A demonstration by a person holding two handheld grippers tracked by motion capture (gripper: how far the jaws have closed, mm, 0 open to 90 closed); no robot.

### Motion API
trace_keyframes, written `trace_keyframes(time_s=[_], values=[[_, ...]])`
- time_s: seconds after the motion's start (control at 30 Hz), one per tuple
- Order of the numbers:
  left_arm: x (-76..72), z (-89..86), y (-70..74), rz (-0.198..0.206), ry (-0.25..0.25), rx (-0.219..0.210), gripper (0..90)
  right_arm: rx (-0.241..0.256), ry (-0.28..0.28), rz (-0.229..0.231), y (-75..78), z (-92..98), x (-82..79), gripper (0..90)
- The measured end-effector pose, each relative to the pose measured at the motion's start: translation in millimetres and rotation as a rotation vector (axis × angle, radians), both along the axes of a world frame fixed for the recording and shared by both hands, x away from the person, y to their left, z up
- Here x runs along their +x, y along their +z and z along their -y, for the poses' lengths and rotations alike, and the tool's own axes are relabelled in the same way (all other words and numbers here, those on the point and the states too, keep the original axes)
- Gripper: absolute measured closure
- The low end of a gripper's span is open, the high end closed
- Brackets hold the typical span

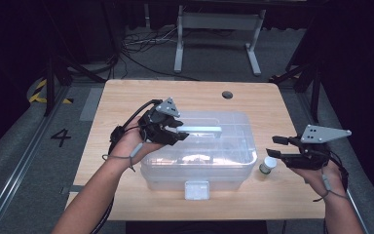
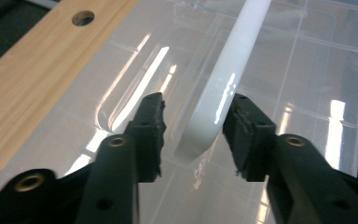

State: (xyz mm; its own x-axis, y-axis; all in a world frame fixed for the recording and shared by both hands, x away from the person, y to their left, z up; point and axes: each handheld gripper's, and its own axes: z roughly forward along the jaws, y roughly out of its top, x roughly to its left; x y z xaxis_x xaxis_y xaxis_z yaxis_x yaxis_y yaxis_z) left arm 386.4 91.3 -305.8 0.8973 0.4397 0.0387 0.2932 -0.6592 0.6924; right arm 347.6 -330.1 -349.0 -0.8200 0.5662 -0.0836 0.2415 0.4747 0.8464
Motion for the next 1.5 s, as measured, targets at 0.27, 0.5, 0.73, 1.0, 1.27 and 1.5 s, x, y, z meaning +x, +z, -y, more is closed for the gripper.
trace_keyframes(time_s=[0.27, 0.5, 0.73, 1.0, 1.27, 1.5], values=[[-2.3, 3.1, 0.2, 0.033, 0.004, 0.029, 72.2, -0.002, 0.003, -0.005, -1.5, -0.8, -0.6, 49.1], [-3.3, 2.0, -0.8, 0.076, -0.013, 0.032, 73.4, 0.001, -0.003, -0.006, 0.4, 0.1, -3.8, 49.9], [2.2, 0.4, 2.3, 0.059, 0.011, 0.002, 73.2, 0.002, -0.002, 0.008, 2.2, 0.9, -8.1, 50.5], [12.5, 0.1, 11.7, 0.041, 0.045, -0.020, 72.7, 0.005, -0.005, 0.014, 6.1, 3.0, -14.6, 50.6], [24.6, -0.6, 19.2, 0.026, 0.052, -0.036, 72.5, 0.000, -0.004, 0.013, 6.3, 2.3, -19.3, 50.7], [38.1, -1.0, 27.3, -0.008, 0.063, -0.036, 72.3, -0.001, -0.009, 0.020, 8.0, 4.6, -22.8, 50.7]])
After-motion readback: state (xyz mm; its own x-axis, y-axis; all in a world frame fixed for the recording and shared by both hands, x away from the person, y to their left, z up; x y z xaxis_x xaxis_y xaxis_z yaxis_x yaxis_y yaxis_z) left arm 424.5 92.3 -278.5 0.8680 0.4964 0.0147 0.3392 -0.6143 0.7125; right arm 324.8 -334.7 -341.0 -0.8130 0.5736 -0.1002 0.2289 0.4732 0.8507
